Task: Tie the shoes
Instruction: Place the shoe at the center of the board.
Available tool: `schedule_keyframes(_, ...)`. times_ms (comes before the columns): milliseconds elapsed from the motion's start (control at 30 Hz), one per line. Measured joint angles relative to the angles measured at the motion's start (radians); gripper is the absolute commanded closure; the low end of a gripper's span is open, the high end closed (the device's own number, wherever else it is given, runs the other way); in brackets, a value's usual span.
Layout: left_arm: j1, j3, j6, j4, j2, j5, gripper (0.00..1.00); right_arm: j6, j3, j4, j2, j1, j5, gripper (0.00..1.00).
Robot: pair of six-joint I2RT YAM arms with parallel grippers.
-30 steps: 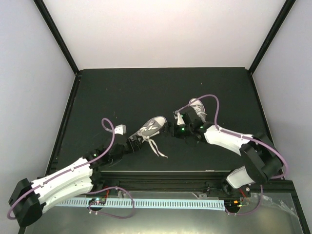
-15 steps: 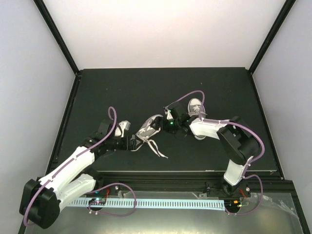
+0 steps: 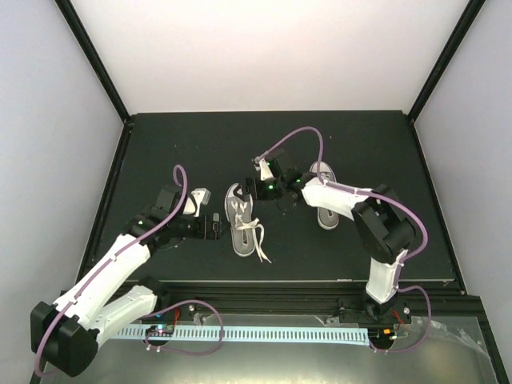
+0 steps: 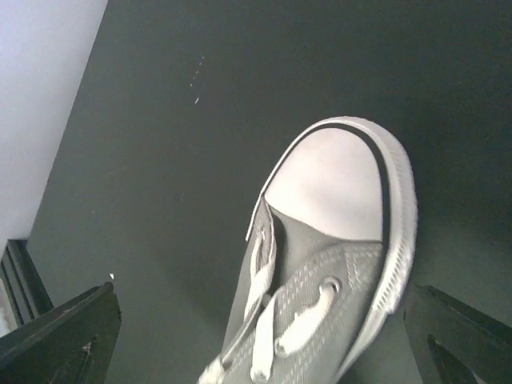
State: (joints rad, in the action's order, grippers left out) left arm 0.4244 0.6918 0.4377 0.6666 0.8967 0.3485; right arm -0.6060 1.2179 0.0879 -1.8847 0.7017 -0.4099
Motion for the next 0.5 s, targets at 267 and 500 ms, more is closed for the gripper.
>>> schedule_keyframes(267,0.001,-0.131,0.031,-0.112,0.047,0.137,0.01,0.107,-0.18,0.069,0.259,-0.002,0.045,0.05)
schedule_keyframes(500,0.001,-0.18,0.104,-0.318,0.157,0.236,0.04,0.084,-0.52,0.032,0.45,0.011,0.028,0.3)
